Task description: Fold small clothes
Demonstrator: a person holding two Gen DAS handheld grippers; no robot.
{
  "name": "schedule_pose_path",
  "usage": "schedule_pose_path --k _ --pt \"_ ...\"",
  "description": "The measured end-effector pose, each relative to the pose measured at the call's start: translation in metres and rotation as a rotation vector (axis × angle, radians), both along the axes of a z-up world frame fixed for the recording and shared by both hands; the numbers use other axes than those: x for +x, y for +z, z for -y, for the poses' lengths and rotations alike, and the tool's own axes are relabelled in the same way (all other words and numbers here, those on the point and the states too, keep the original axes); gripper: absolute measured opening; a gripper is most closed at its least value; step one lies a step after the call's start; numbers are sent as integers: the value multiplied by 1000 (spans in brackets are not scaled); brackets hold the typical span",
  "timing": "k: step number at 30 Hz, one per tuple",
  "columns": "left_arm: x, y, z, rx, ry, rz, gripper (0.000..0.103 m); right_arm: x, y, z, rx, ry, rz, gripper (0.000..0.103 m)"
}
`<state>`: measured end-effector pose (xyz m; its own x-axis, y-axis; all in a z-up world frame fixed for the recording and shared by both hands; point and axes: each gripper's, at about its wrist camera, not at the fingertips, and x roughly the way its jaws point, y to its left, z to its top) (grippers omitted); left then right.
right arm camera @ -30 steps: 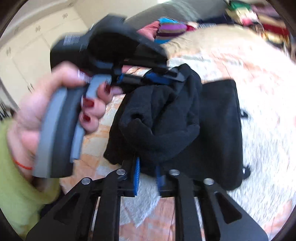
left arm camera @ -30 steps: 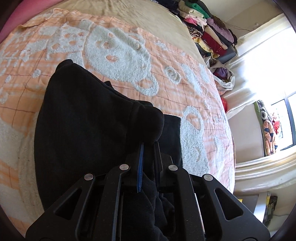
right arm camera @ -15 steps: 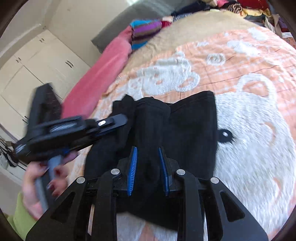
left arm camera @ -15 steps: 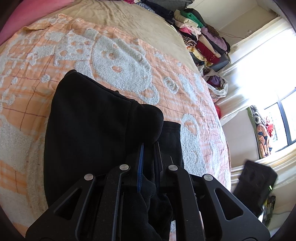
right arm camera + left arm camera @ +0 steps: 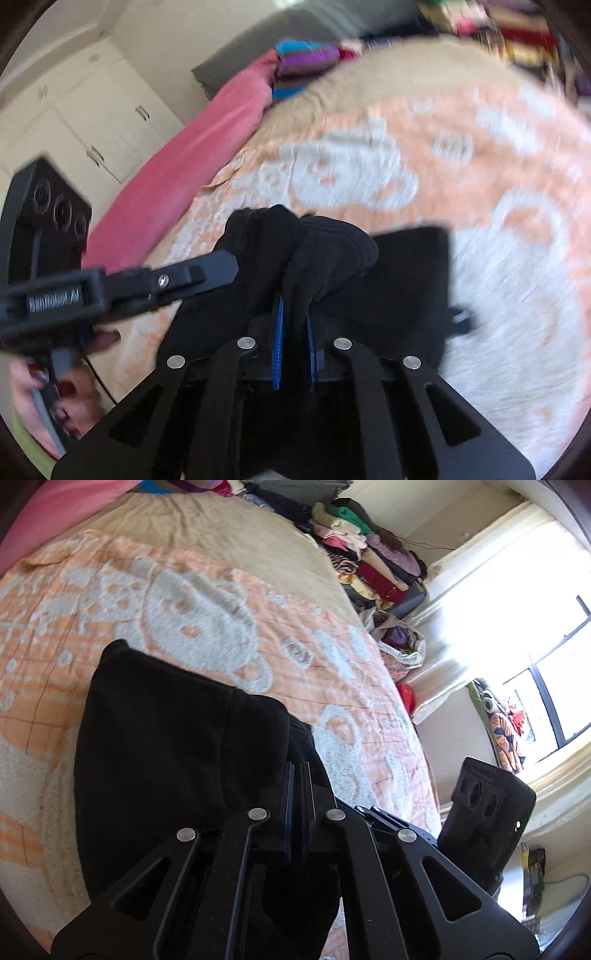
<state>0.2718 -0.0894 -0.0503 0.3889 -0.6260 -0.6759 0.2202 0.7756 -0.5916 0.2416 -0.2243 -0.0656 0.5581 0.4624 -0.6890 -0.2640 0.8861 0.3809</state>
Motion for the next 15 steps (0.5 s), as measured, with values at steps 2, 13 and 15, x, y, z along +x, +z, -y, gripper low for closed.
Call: schedule_pose_path --k 2,13,15 --pt "1 4 9 -4 -12 7 0 0 4 1 -91 -8 22 9" --pt "-1 -5 6 94 22 32 0 5 -39 38 -174 -117 -8 39" --pt "-8 -2 -4 161 40 72 0 -6 -25 46 -135 -143 28 40"
